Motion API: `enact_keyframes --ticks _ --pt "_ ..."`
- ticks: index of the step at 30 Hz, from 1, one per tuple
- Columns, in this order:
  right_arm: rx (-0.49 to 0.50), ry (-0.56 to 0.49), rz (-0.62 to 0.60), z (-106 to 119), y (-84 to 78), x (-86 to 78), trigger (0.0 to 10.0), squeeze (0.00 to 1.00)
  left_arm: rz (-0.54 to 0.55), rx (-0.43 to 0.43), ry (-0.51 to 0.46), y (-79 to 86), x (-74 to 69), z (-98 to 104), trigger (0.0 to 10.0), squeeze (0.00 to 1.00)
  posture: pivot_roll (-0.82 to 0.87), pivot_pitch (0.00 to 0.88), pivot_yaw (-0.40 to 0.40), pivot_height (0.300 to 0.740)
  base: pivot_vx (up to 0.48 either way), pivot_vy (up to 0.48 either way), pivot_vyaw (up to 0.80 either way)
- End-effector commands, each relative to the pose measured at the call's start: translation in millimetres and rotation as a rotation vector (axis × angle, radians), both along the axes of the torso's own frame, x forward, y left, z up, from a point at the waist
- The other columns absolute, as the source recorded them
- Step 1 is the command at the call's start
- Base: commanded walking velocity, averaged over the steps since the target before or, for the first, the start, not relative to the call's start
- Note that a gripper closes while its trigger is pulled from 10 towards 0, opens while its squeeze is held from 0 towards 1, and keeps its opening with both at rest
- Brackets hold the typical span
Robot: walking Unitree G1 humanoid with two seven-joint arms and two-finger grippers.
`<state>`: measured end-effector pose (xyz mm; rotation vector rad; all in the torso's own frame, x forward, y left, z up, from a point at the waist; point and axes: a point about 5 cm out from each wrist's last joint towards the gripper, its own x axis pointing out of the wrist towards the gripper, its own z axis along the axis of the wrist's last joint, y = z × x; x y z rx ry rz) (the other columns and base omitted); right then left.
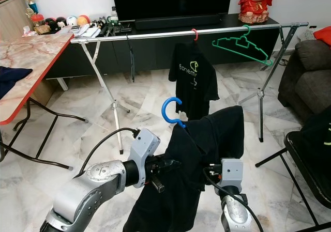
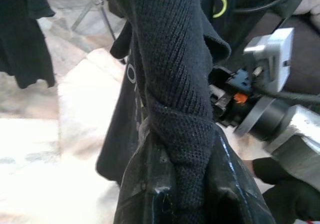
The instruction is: Hang hanger
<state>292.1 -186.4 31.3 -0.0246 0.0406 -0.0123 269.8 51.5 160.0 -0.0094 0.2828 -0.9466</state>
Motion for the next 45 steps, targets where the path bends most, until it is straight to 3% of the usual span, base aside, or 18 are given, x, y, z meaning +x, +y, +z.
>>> enact_keyframes --ticks 1,16,30,35,36,39,45 --pt "-0.006 -0.037 0.002 7 1.3 3.7 0.0 0.0 0.018 0.0 -0.031 3.1 1.5 3 10.0 0.0 0.07 0.043 0.015 0.74 0.0 0.0 0.0" --pt "-0.025 -0.063 0.031 12 5.5 7.0 0.0 0.0 0.101 0.025 -0.035 13.5 11.0 2 10.0 0.0 0.08 0.042 0.019 0.74 0.0 0.0 0.0" --pt "-0.041 -0.065 0.014 15 -3.8 9.9 0.0 0.0 0.09 0.025 -0.049 19.2 10.9 6 10.0 0.0 0.09 0.059 0.024 0.74 0.0 0.0 0.0" --pt "-0.053 -0.077 0.007 20 -9.7 13.0 0.0 0.0 0.119 0.074 -0.066 33.3 15.2 2 10.0 0.0 0.08 0.061 0.024 0.74 0.0 0.0 0.0" --pt "-0.062 -0.083 0.0 23 -13.9 14.6 0.0 0.0 0.122 0.16 -0.097 45.2 16.5 -2 10.0 0.0 0.08 0.059 0.025 0.74 0.0 0.0 0.0" --pt "-0.074 -0.089 -0.013 27 -21.5 16.4 0.0 0.0 0.057 0.238 -0.118 62.3 11.3 -7 10.0 0.0 0.08 0.055 0.025 0.74 0.0 0.0 0.0" --pt "-0.092 -0.084 -0.037 31 -35.2 17.7 0.0 0.0 -0.09 0.307 -0.085 93.0 -3.0 -12 10.0 0.0 0.08 0.05 0.022 0.74 0.0 0.0 0.0"
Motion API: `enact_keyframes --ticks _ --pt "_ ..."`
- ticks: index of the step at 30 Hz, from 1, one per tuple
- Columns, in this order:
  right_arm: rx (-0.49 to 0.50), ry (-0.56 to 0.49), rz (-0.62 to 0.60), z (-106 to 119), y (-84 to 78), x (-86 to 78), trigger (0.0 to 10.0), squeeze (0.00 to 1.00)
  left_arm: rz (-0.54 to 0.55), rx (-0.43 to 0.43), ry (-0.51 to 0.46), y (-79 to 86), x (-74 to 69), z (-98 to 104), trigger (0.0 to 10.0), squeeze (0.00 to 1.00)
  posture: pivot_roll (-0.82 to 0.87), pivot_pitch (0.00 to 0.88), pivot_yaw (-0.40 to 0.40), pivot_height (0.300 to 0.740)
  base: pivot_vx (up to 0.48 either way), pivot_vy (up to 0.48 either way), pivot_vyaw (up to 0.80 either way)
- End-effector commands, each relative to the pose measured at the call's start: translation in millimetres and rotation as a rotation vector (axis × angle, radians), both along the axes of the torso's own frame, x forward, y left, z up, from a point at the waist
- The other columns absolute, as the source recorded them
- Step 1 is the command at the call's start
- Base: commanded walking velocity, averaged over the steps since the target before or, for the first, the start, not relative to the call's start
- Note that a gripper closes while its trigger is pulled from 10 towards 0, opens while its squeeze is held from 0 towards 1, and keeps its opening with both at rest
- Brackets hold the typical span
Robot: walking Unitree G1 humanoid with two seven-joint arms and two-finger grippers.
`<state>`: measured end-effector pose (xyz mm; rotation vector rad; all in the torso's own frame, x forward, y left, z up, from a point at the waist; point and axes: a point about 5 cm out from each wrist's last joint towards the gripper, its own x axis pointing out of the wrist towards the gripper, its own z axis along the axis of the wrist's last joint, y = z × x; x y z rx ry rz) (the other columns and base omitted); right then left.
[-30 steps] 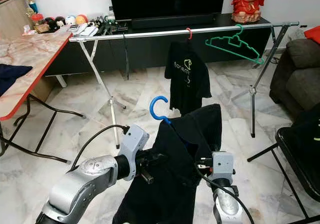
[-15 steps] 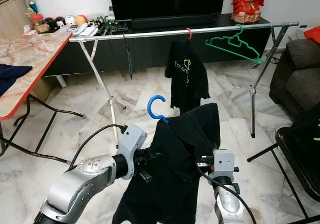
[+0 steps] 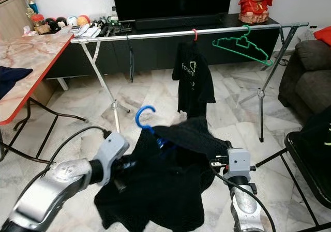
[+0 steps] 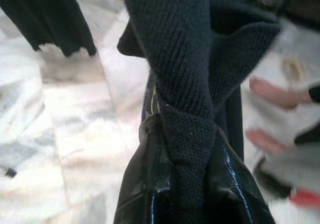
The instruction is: Hang hanger
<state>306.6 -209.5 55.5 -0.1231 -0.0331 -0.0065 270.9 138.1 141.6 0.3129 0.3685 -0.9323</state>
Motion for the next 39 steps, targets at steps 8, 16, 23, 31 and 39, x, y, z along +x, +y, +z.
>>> enact_keyframes --ticks 8,16,23,31,39 --pt "-0.003 -0.006 -0.064 10 -23.1 4.2 0.0 0.0 -0.322 0.05 0.082 22.4 -35.4 0 10.0 0.0 0.08 0.058 0.016 0.74 0.0 0.0 0.0" --pt "-0.004 0.026 -0.056 5 -24.4 1.9 0.0 0.0 -0.425 0.005 0.087 27.1 -46.6 8 10.0 0.0 0.08 0.075 0.013 0.74 0.0 0.0 0.0" --pt "0.012 0.054 -0.043 -3 -23.7 -3.7 0.0 0.0 -0.206 0.025 -0.026 50.1 -20.0 16 10.0 0.0 0.08 0.083 0.014 0.74 0.0 0.0 0.0" --pt "0.049 0.065 -0.055 -6 -25.1 -5.9 0.0 0.0 -0.205 -0.067 -0.073 49.7 -19.4 24 10.0 0.0 0.08 0.083 0.012 0.74 0.0 0.0 0.0" --pt "0.057 0.098 -0.003 -10 -19.9 -6.6 0.0 0.0 -0.354 -0.171 0.001 41.5 -37.0 29 10.0 0.0 0.09 0.078 0.01 0.74 0.0 0.0 0.0"
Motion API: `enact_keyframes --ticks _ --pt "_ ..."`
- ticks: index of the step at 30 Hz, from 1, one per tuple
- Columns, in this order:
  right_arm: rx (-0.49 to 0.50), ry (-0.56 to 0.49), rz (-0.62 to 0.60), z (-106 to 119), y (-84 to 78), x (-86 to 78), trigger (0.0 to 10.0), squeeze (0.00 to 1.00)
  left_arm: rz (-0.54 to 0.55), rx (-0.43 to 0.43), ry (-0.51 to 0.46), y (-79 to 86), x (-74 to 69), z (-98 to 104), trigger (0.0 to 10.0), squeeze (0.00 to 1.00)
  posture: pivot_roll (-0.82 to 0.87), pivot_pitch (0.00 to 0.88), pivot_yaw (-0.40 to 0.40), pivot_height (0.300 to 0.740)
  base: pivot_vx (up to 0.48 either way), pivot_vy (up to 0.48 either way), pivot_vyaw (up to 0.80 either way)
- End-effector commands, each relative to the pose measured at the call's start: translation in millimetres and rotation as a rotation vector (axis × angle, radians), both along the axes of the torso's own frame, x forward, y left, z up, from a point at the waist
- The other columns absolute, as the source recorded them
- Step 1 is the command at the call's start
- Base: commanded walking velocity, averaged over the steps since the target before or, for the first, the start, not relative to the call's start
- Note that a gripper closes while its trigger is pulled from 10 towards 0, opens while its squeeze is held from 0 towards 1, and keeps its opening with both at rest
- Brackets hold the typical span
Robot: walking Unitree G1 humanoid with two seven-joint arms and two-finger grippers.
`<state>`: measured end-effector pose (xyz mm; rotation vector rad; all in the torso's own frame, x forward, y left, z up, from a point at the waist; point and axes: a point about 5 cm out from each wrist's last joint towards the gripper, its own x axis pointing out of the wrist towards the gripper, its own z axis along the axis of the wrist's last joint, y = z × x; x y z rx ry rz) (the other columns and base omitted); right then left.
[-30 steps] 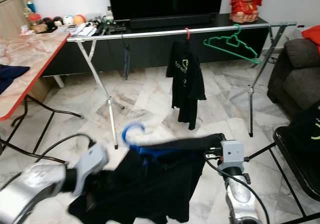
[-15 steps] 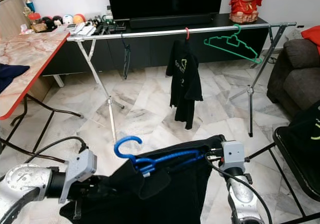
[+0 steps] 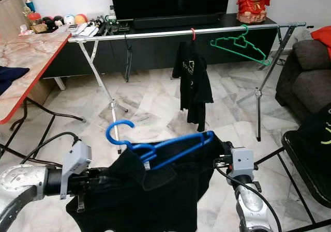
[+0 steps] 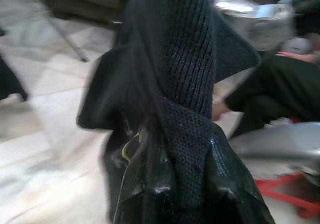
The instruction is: Hang hanger
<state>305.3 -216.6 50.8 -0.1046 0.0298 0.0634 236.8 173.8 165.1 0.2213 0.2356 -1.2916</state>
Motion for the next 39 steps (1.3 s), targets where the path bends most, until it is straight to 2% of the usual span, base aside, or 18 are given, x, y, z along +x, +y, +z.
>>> enact_keyframes --ticks 1,5,10,11,12,13,15,16,18,19,21,23,24,30,33,36,38,39 --pt "0.038 0.032 -0.063 -6 -11.9 -5.0 0.0 0.0 0.013 -0.012 -0.006 5.3 0.3 5 10.0 0.0 0.09 0.077 0.01 0.74 0.0 0.0 0.0" --pt "0.045 0.033 -0.044 -6 -8.1 -4.0 0.0 0.0 0.063 -0.043 -0.035 -0.3 9.7 6 10.0 0.0 0.08 0.075 0.01 0.74 0.0 0.0 0.0" --pt "0.048 0.067 0.032 -11 4.4 -5.0 0.1 0.0 0.2 -0.126 -0.125 -22.4 30.2 8 10.0 0.0 0.09 0.077 0.011 0.74 0.0 0.0 0.0" --pt "0.041 0.08 0.052 -13 7.3 -5.7 2.9 0.0 0.22 -0.137 -0.123 -27.0 32.6 7 10.0 0.0 0.08 0.078 0.013 0.74 0.0 0.0 0.0" --pt "0.034 0.095 0.069 -15 9.6 -6.5 9.2 0.0 0.233 -0.142 -0.126 -31.8 34.1 6 10.0 0.0 0.08 0.078 0.013 0.74 0.0 0.0 0.0" --pt "0.031 0.113 0.084 -18 11.5 -7.3 10.0 0.0 0.238 -0.142 -0.131 -35.7 34.7 4 10.0 0.0 0.08 0.079 0.014 0.74 0.0 0.0 0.0" --pt "0.024 0.145 0.12 -22 15.3 -9.0 10.0 0.0 0.239 -0.153 -0.122 -41.7 34.6 2 10.0 0.0 0.08 0.08 0.014 0.74 0.0 0.0 0.0" --pt "0.031 0.156 0.15 -24 18.1 -10.5 10.0 0.95 0.241 -0.162 -0.116 -44.5 34.5 1 10.0 0.0 0.07 0.081 0.015 0.74 0.0 0.0 0.0" --pt "0.045 0.204 0.238 -31 25.2 -15.2 10.0 1.0 0.239 -0.188 -0.103 -49.8 34.3 1 10.0 0.0 0.07 0.083 0.019 0.74 0.0 0.0 0.0" --pt "0.045 0.204 0.238 -31 25.2 -15.2 10.0 1.0 0.239 -0.188 -0.103 -49.8 34.3 1 10.0 0.0 0.07 0.083 0.019 0.74 0.0 0.0 0.0" --pt "0.034 0.33 0.365 -46 34.2 -25.7 10.0 1.0 0.217 -0.23 -0.079 -56.5 32.4 2 10.0 0.0 0.07 0.083 0.02 0.74 0.0 0.0 0.0" --pt "0.024 0.364 0.388 -50 35.6 -28.7 10.0 1.0 0.211 -0.239 -0.074 -58.2 32.0 2 10.0 0.0 0.07 0.082 0.02 0.74 0.0 0.0 0.0" --pt "0.014 0.398 0.455 -55 40.2 -35.8 10.0 1.0 0.21 -0.247 -0.073 -62.0 31.7 2 10.0 0.0 0.07 0.082 0.02 0.74 0.0 0.0 0.0" --pt "0.062 0.44 0.534 -60 45.1 -42.8 10.0 1.0 0.223 -0.238 -0.069 -64.3 31.8 -1 10.0 0.0 0.07 0.08 0.022 0.74 0.0 0.0 0.0" --pt "0.085 0.412 0.502 -55 41.8 -38.2 10.0 1.0 0.23 -0.197 -0.069 -61.7 31.4 -7 10.0 0.0 0.07 0.077 0.023 0.74 0.0 0.0 0.0" --pt "0.164 0.374 0.448 -48 37.7 -31.4 10.0 1.0 0.306 -0.161 -0.083 -56.4 38.4 -14 10.0 0.0 0.06 0.071 0.024 0.74 0.0 0.0 0.0" --pt "0.26 0.333 0.413 -41 36.6 -25.9 10.0 1.0 0.47 -0.124 -0.073 -49.0 53.0 -24 10.0 0.0 0.05 0.064 0.024 0.74 0.0 0.0 0.0" --pt "0.276 0.323 0.424 -39 37.4 -25.7 10.0 1.0 0.501 -0.126 -0.069 -47.8 55.7 -26 10.0 0.0 0.05 0.06 0.024 0.74 0.0 0.0 0.0"
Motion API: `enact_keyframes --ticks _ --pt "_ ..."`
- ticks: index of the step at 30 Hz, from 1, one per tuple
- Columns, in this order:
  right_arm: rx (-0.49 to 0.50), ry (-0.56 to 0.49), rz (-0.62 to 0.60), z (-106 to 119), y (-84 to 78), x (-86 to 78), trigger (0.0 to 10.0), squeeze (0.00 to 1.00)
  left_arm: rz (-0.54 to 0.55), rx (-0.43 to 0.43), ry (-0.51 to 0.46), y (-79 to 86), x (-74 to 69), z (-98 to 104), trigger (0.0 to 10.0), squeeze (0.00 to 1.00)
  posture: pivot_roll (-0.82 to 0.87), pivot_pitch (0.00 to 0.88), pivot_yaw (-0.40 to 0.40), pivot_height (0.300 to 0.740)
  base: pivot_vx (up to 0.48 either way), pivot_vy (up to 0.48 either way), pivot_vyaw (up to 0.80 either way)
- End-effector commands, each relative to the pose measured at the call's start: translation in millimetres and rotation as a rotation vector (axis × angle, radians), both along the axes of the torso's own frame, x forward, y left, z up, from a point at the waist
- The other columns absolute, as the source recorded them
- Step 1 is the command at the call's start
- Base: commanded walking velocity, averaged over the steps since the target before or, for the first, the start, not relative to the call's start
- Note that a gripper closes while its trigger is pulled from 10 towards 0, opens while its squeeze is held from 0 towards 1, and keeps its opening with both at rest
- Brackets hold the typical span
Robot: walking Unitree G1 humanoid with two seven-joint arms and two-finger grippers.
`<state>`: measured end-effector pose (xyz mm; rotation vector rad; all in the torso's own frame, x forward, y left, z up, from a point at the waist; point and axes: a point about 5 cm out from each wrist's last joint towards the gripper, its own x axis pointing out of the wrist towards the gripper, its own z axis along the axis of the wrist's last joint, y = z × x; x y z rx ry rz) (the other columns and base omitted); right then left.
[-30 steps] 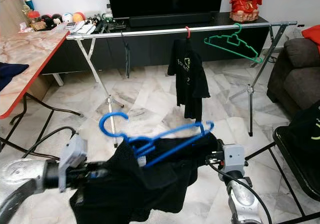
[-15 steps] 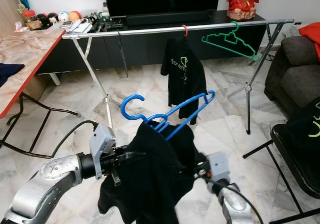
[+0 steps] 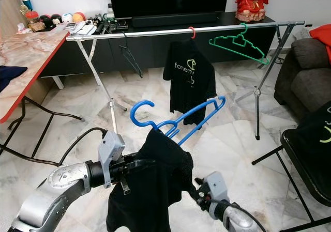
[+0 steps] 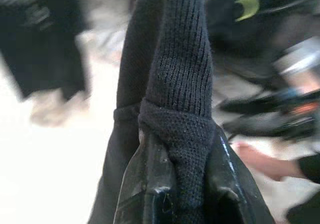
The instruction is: Hang hanger
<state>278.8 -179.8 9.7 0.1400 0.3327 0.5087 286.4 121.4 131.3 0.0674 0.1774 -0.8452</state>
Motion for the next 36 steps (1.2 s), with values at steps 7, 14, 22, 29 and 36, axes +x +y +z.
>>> enact_keyframes --ticks 7,14,22,29,36 --pt "0.062 -0.049 0.123 12 3.0 -7.6 10.0 1.0 0.323 0.076 0.029 20.6 24.0 -16 10.0 0.0 0.04 0.034 0.02 0.74 0.0 0.0 0.0" --pt "-0.001 -0.114 0.217 31 -5.0 -7.2 10.0 1.0 0.201 0.135 0.055 18.6 15.5 -27 10.0 0.0 0.04 0.019 0.02 0.74 0.0 0.0 0.0" --pt "-0.016 -0.399 0.378 121 -13.9 20.4 10.0 0.87 -0.159 0.157 0.101 8.2 -11.9 -32 10.0 0.0 0.02 0.007 0.019 0.74 0.0 0.0 0.0" --pt "-0.152 -0.36 0.712 149 -9.1 22.9 10.0 0.0 -0.366 0.295 0.135 8.0 -22.7 -36 10.0 0.0 0.01 0.029 0.012 0.74 0.0 0.0 0.0" --pt "-0.362 -0.06 1.125 119 -8.4 4.8 10.0 0.65 -0.612 0.468 0.099 2.0 -24.6 -23 10.0 0.0 0.03 0.03 0.001 0.74 0.0 0.0 0.0"
